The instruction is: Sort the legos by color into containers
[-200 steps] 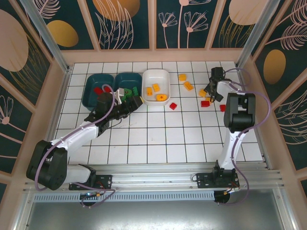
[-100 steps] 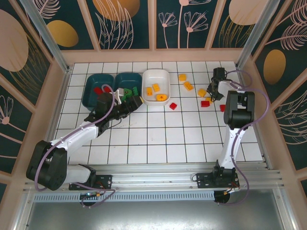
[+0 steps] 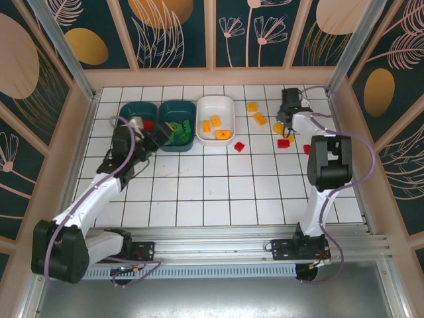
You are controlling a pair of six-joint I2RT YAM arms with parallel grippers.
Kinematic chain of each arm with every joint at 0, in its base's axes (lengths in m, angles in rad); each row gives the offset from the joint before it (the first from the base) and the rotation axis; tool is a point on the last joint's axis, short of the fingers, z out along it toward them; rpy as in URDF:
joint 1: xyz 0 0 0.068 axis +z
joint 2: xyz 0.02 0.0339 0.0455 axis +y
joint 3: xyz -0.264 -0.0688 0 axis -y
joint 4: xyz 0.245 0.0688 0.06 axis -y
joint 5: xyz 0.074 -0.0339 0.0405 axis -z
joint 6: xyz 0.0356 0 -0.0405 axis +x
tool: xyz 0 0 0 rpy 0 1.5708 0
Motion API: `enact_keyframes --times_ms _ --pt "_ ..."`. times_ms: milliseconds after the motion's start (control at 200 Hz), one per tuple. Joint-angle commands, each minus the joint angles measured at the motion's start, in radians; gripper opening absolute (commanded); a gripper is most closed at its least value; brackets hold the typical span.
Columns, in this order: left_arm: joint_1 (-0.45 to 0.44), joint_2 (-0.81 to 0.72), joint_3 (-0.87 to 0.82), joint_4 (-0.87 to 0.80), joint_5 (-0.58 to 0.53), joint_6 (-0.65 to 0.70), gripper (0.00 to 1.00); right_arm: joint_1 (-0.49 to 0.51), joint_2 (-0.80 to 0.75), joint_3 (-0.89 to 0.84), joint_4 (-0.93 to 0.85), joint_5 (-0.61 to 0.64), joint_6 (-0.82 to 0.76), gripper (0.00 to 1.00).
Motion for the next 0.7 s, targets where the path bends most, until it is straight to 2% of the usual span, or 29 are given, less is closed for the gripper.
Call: enact_keyframes --times_ms 0,95,185,300,415,460,525,561,631,696 --pt "0.101 -0.040 -0.059 -0.094 -0.109 -0.053 0.98 0.178 -0.075 0.018 0.036 0.069 -0.022 0.21" --pt "0.149 -0.031 -0.090 -0.126 -0.158 -0.072 0.99 0.329 -0.021 0.072 0.101 -0.024 -0.022 0.22" --pt "0.175 0.005 -0.111 -0.112 -0.098 -0.086 0.99 0.440 0.097 0.208 0.104 -0.111 -0.025 0.22" --pt "0.179 0.047 -0.114 -0.101 -0.012 -0.074 0.98 0.528 0.267 0.443 0.059 -0.178 -0.039 0.22" --pt "0.178 0.052 -0.115 -0.100 0.030 -0.050 0.98 0.572 0.432 0.709 -0.055 -0.217 -0.063 0.24" --pt "0.179 0.047 -0.116 -0.098 0.039 -0.041 0.99 0.576 0.489 0.800 -0.105 -0.245 -0.068 0.28" --pt "0.179 0.040 -0.117 -0.095 0.054 -0.031 0.99 0.577 0.548 0.922 -0.180 -0.253 -0.068 0.46" --pt "0.179 0.040 -0.117 -0.089 0.067 -0.027 0.98 0.577 0.557 0.950 -0.201 -0.247 -0.072 0.52" --pt "0.179 0.038 -0.116 -0.075 0.095 -0.024 0.99 0.574 0.532 0.931 -0.195 -0.235 -0.084 0.57" --pt "0.179 0.040 -0.114 -0.052 0.127 -0.025 0.98 0.566 0.479 0.871 -0.174 -0.215 -0.094 0.58"
